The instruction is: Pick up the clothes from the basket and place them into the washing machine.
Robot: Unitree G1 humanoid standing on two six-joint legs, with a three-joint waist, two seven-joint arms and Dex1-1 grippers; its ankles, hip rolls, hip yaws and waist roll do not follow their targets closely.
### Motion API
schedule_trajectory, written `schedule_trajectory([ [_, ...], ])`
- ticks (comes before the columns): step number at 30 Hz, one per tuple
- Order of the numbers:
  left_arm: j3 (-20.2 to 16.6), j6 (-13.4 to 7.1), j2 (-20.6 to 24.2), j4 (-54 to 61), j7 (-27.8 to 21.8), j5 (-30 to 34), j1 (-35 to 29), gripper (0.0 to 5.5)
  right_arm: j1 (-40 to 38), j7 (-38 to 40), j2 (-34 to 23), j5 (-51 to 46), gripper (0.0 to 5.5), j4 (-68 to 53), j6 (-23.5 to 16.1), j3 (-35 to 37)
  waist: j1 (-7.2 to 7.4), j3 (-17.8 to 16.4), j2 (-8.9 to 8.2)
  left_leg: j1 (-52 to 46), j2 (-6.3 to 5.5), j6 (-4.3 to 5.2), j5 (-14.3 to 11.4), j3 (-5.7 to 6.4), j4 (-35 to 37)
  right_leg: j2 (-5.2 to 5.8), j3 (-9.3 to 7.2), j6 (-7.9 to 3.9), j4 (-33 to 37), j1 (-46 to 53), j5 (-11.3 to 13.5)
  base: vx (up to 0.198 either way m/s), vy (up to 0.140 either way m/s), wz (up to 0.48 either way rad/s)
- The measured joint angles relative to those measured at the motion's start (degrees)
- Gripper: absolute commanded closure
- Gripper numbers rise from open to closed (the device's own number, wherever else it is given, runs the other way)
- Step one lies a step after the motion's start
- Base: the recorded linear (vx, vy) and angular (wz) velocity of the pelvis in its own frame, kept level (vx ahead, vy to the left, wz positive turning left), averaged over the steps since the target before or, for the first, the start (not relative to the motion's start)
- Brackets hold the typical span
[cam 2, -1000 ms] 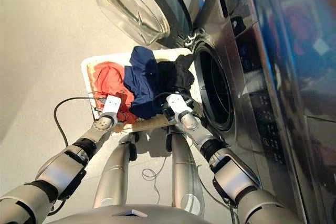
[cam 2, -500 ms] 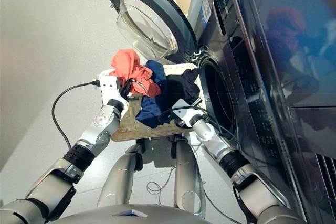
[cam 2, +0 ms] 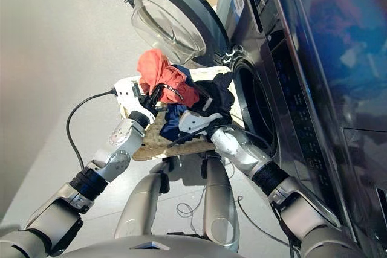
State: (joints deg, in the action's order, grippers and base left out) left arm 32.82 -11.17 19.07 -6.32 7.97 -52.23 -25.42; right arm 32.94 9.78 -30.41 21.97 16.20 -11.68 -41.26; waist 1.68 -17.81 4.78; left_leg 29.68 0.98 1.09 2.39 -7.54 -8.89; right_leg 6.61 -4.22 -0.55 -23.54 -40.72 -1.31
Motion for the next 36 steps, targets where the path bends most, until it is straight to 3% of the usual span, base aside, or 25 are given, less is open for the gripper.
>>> schedule_trajectory([
  [7,2.44,-1.09,0.02,2.05,-0.42,-8.02,0.03,5.50,4.35,2.84,1.29,0.23,0.00,5.13,0.29,-1.34,-1.43,0.95,1.93,0.00,0.00,0.02,0.01,0.08,-0.06,0.11,-0.07,-0.03,-0.46,-0.01,-0.04,0.000,0.000,0.000],
  [8,2.74,-1.10,0.08,2.10,-0.71,-8.61,0.05,5.50,4.51,3.14,1.70,0.09,0.88,6.29,0.42,-1.08,-1.77,1.18,2.30,0.02,-0.01,0.02,0.01,0.17,-0.08,0.13,-0.14,-0.03,-0.53,-0.01,-0.06,0.000,0.000,0.000],
  [9,3.15,-1.09,0.14,2.33,-0.84,-8.92,0.12,5.50,4.82,3.36,2.49,-0.39,2.57,7.94,0.59,-1.09,-1.84,1.39,2.62,0.02,-0.02,0.02,0.01,0.24,-0.12,0.17,-0.19,-0.03,-0.62,0.00,-0.09,0.000,0.000,0.000],
  [10,3.49,-1.10,-0.04,2.50,-0.84,-9.53,0.16,5.50,4.86,3.40,3.12,-0.99,5.50,8.82,1.19,-1.08,-1.90,1.56,2.88,0.03,-0.04,0.02,0.01,0.28,-0.13,0.21,-0.24,-0.01,-0.70,-0.01,-0.13,0.000,0.000,0.000],
  [15,4.70,-1.08,-0.52,2.72,-1.06,-9.60,0.67,5.50,4.61,3.85,5.77,-5.39,5.50,10.95,2.11,-0.41,-1.87,2.03,3.57,0.02,-0.19,0.02,0.02,0.63,-0.27,0.44,-0.49,0.07,-1.43,-0.06,-0.54,0.000,0.000,0.000],
  [16,4.70,-1.08,-0.58,2.72,-1.06,-9.60,0.81,4.87,4.51,3.89,6.29,-6.23,5.50,11.07,2.28,0.03,-1.74,2.04,3.58,0.04,-0.18,0.03,0.02,0.66,-0.27,0.43,-0.52,0.09,-1.50,-0.11,-0.56,0.000,0.000,0.000],
  [18,4.23,-1.07,-1.42,2.72,-1.52,-9.59,1.19,0.00,3.24,3.96,7.48,-9.09,5.50,11.73,2.20,1.60,-1.73,2.07,3.57,0.13,-0.18,0.04,0.02,0.81,-0.29,0.45,-0.62,0.12,-1.64,-0.18,-0.66,0.000,0.000,0.000],
  [23,0.74,-1.47,-5.39,2.74,-2.89,-9.60,3.46,0.00,-0.77,4.25,9.20,-13.39,5.50,14.40,2.49,3.67,-1.55,2.31,3.42,0.60,-0.35,0.03,0.02,0.96,-0.33,0.65,-0.75,0.05,-1.87,-0.65,-0.82,0.000,0.000,0.000],
  [25,-1.70,-3.00,-7.15,2.70,-2.64,-9.65,5.34,0.00,-3.12,5.80,9.80,-13.34,5.50,15.17,2.60,5.48,-1.61,2.46,3.24,0.75,-0.47,0.03,0.01,0.95,-0.29,0.73,-0.73,-0.05,-1.98,-0.83,-0.90,0.000,0.000,0.000],
  [31,-7.87,-6.99,-6.69,2.45,0.80,-9.35,8.34,0.00,-6.06,12.29,12.50,-13.08,5.50,21.40,2.59,9.90,-1.58,3.14,2.58,1.07,-0.88,0.05,-0.02,0.95,-0.29,0.88,-0.42,-0.22,-1.89,-1.29,-1.25,0.034,0.057,0.008],
  [36,-8.94,-8.06,-6.43,0.19,3.90,-6.15,8.84,0.00,-6.07,17.76,15.52,-13.47,5.50,26.24,2.47,13.91,-1.86,3.97,2.66,3.31,-1.22,-0.06,0.10,0.63,-0.42,0.90,-0.18,-0.06,-2.04,-3.77,-0.94,-0.023,0.050,0.008],
])
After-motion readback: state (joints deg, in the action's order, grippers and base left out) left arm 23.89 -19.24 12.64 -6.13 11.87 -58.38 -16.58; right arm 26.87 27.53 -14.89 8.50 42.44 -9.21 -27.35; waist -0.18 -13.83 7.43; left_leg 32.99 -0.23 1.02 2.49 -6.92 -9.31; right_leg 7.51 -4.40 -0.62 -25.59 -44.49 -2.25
